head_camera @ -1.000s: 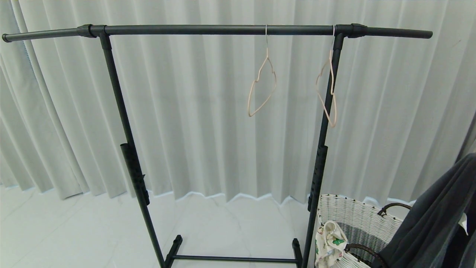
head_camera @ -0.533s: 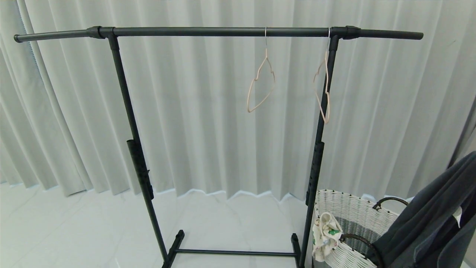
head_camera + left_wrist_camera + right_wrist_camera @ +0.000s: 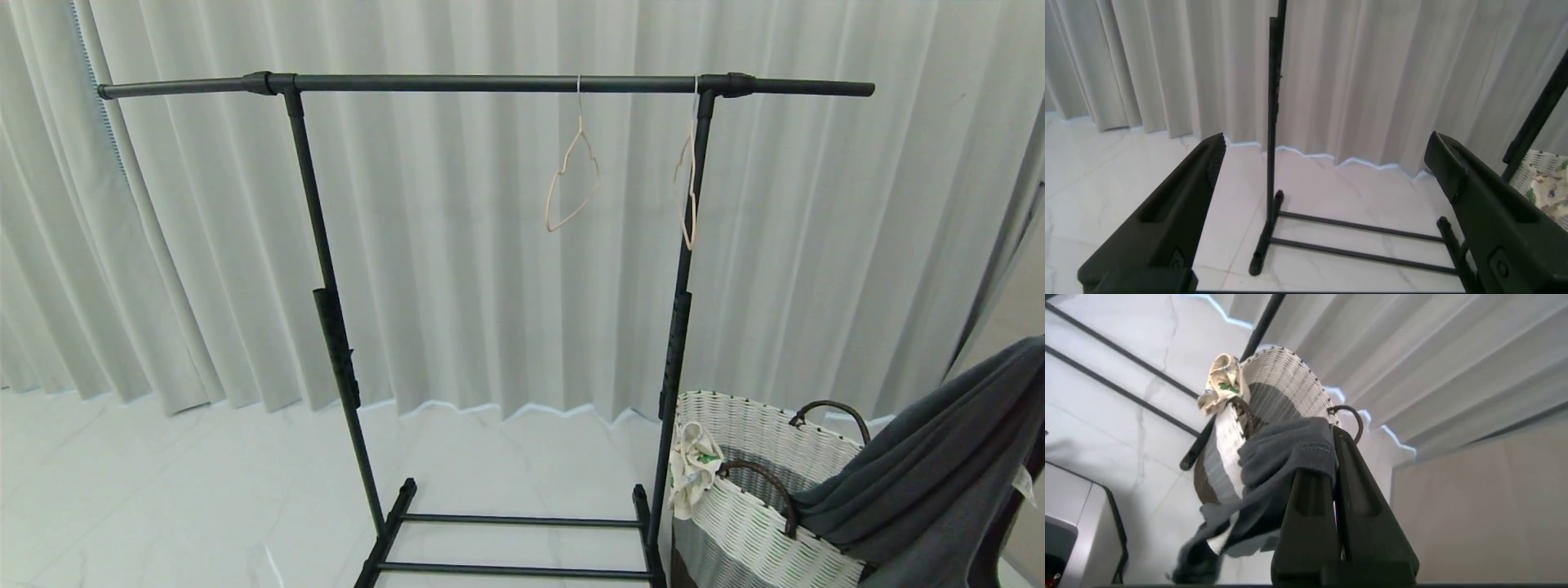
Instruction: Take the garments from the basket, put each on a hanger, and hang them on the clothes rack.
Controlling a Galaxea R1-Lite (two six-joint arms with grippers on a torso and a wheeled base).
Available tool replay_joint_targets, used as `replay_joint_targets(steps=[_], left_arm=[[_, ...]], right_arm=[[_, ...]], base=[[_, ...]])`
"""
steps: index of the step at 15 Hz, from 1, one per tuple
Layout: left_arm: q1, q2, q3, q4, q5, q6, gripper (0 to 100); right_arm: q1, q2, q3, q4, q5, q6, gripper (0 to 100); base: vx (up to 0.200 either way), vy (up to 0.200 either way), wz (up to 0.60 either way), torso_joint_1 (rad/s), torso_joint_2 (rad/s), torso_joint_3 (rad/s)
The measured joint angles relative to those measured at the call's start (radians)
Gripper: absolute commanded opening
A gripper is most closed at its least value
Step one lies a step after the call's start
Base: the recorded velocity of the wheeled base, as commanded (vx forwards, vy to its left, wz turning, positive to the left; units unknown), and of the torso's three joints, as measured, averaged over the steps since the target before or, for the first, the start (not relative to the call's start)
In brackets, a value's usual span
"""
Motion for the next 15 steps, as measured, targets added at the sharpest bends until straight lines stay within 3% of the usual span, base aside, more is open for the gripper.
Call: replay_joint_targets(steps=[3, 9, 15], left_arm=[[0.0, 0.0, 0.0, 0.001, 0.0, 0.001, 100], [0.0, 0.0, 0.0, 0.001, 0.001, -0.004, 100], [0.0, 0.0, 0.0, 0.0, -0.001, 0.013, 100]], right_arm=[[0.008, 0.005, 0.0, 0.0, 0.002, 0.001, 0], [0.09, 0.016, 0.026, -0.003, 0.002, 0.016, 0], [0.302, 0.098, 0.024, -0.011, 0.003, 0.231, 0]], base=[[0.0, 0.0, 0.0, 0.0, 0.0, 0.0], [0.0, 0.2, 0.0, 0.004, 0.0, -0.001], [0.0, 0.033, 0.0, 0.0, 0.0, 0.001]])
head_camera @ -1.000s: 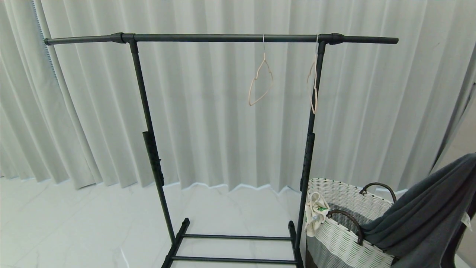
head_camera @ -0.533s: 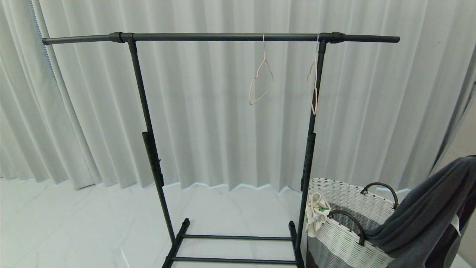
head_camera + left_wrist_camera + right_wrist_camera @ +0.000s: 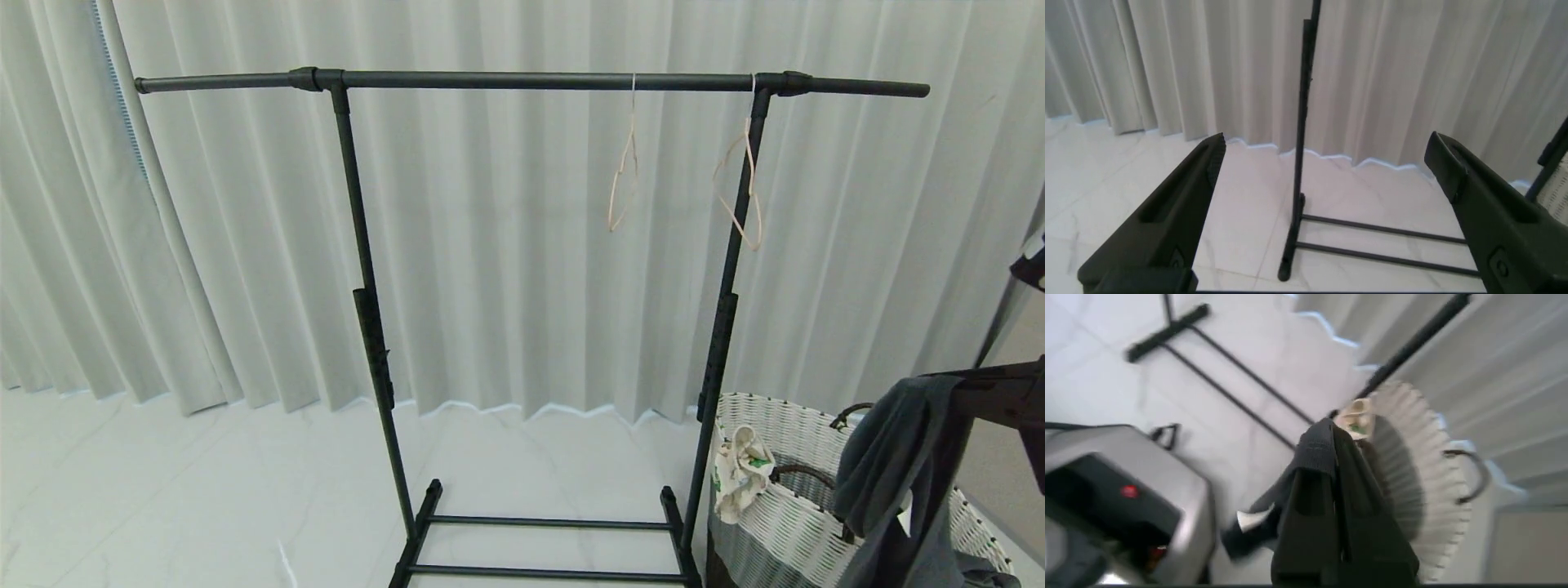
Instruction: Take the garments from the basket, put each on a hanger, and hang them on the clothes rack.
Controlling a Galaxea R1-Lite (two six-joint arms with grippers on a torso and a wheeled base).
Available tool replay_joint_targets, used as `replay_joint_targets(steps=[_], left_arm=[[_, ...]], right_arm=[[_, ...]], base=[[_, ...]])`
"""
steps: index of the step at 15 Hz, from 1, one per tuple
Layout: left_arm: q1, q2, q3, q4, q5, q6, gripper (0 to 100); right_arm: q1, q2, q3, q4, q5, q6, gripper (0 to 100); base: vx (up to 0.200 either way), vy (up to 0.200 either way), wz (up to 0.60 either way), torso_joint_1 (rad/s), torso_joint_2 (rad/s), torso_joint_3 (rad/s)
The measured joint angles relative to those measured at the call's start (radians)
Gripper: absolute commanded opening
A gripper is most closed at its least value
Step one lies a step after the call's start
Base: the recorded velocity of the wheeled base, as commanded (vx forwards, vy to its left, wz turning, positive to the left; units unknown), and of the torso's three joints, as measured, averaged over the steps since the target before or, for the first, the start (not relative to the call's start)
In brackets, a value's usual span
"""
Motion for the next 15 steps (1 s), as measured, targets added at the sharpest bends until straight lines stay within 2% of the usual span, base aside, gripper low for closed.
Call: replay_joint_targets(steps=[3, 5, 9, 12, 15], left_arm=[[0.0, 0.0, 0.0, 0.0, 0.0, 0.001, 100], [0.0, 0.0, 0.0, 0.0, -0.001, 0.046, 100], [-0.001, 0.001, -0.006, -0.007, -0.084, 0.113, 100], [-0.015, 0.071, -0.156, -0.017, -0.165, 0.082, 100], [-0.047, 0.332, -0.419, -0.022, -0.223, 0.055, 100]], right_arm=[[0.109, 0.072, -0.013, -0.061, 0.0, 0.097, 0], [0.16, 0.124, -0.036, -0.074, -0.001, 0.139, 0], [0.205, 0.196, -0.057, -0.133, -0.001, 0.17, 0], [0.205, 0.213, -0.059, -0.149, -0.004, 0.202, 0], [0.204, 0.218, -0.057, -0.206, -0.003, 0.215, 0]], base=[[0.0, 0.0, 0.0, 0.0, 0.0, 0.0], [0.0, 0.0, 0.0, 0.0, 0.0, 0.0], [0.0, 0.0, 0.0, 0.0, 0.0, 0.0], [0.0, 0.0, 0.0, 0.0, 0.0, 0.0], [0.0, 0.0, 0.0, 0.0, 0.0, 0.0]])
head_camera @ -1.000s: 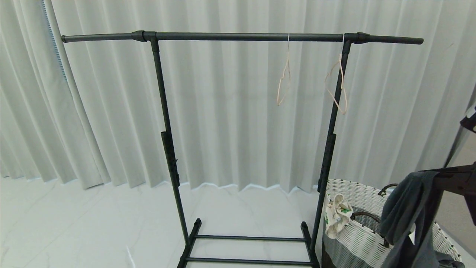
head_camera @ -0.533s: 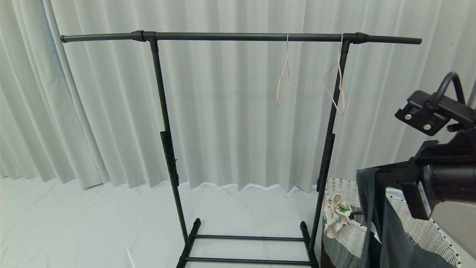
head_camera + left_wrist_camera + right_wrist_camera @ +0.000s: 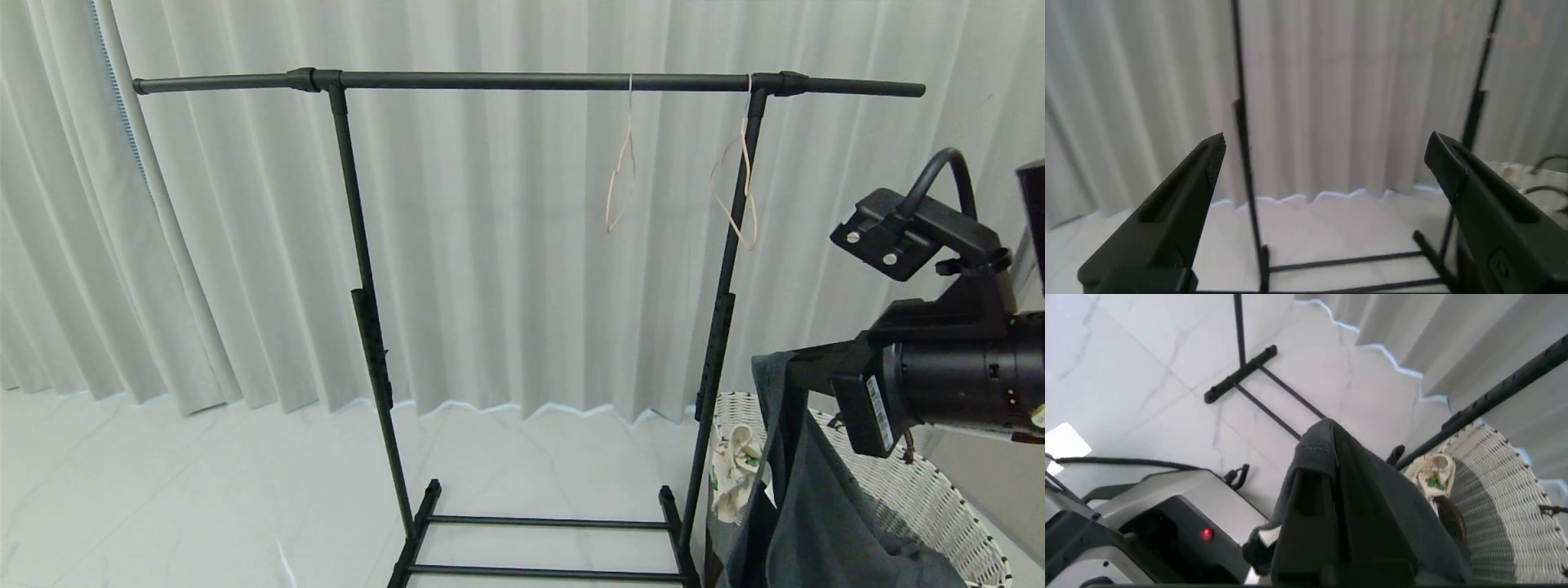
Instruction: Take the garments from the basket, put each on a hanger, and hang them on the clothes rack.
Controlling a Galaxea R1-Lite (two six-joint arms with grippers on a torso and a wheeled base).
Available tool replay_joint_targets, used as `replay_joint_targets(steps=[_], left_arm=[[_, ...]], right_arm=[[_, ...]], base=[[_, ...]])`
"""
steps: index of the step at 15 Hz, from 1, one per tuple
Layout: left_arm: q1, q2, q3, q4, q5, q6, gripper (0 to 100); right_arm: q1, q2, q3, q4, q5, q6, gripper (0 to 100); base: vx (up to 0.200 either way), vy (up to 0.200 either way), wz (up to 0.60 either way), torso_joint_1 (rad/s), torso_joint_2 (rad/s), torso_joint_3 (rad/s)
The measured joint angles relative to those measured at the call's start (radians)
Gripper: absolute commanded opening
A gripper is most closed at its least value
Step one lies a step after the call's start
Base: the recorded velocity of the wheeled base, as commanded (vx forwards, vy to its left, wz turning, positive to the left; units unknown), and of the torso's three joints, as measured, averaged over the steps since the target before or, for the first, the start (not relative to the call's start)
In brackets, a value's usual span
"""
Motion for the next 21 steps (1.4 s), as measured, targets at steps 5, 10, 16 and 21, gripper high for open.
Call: replay_joint_targets(steps=[5, 10, 16, 21], left_arm=[[-0.388, 0.541, -0.318, -0.02, 0.008, -0.038, 100], [-0.821, 1.074, -0.404, -0.308, 0.107, -0.234, 100], [-1.003, 1.509, -0.51, -0.482, 0.12, -0.452, 100], [-0.945, 1.647, -0.545, -0.487, 0.105, -0.464, 100]], right_arm=[[-0.001, 0.003, 0.001, -0.066, 0.003, 0.006, 0], [-0.016, 0.008, -0.001, -0.106, 0.006, 0.016, 0], [-0.048, 0.017, -0.002, -0.117, 0.063, 0.015, 0], [-0.077, 0.02, 0.001, -0.117, 0.073, 0.015, 0]], base=[[0.0, 0.0, 0.0, 0.0, 0.0, 0.0], [0.0, 0.0, 0.0, 0.0, 0.0, 0.0], [0.0, 0.0, 0.0, 0.0, 0.0, 0.0], [0.0, 0.0, 0.0, 0.0, 0.0, 0.0]])
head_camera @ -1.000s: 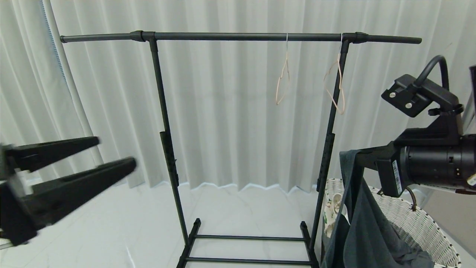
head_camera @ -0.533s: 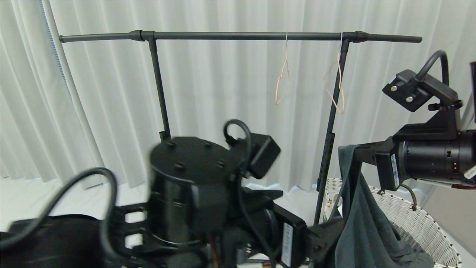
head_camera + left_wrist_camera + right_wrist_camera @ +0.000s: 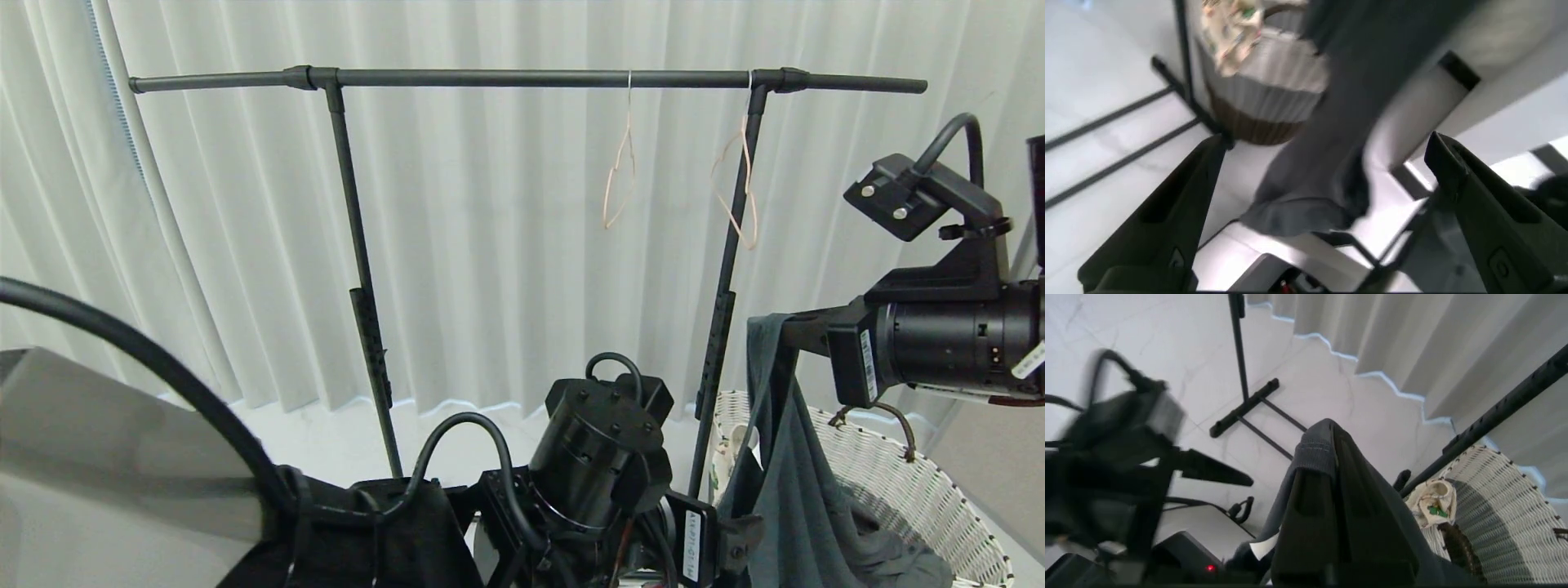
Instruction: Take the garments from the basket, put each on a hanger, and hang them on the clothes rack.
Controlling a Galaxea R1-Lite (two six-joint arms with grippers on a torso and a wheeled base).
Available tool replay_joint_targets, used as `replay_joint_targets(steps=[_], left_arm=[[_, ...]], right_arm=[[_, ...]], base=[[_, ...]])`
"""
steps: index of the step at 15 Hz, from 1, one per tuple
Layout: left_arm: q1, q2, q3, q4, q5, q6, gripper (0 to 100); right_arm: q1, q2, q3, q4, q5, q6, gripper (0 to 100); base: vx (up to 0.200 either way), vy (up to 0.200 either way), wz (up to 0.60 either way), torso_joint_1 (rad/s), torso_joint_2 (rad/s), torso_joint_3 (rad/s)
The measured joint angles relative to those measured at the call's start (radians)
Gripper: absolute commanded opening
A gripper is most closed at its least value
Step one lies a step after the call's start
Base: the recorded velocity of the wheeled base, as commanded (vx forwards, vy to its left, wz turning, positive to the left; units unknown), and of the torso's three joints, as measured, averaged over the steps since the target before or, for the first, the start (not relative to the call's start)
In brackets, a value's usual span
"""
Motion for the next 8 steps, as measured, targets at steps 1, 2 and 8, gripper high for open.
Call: replay_joint_targets(steps=[1, 2, 8], left_arm=[[0.004, 0.017, -0.001, 0.0, 0.0, 0.0, 100], [0.005, 0.037, -0.003, -0.001, 0.003, -0.001, 100], [0.009, 0.124, -0.027, -0.035, 0.056, -0.086, 100]], right_arm=[[0.0, 0.0, 0.0, 0.0, 0.002, 0.0, 0], [-0.002, 0.0, -0.001, 0.0, 0.003, 0.0, 0], [-0.013, -0.004, -0.005, 0.0, 0.002, -0.001, 0]], base=[[0.0, 0.0, 0.0, 0.0, 0.0, 0.0], [0.0, 0.0, 0.0, 0.0, 0.0, 0.0], [0.0, 0.0, 0.0, 0.0, 0.0, 0.0]])
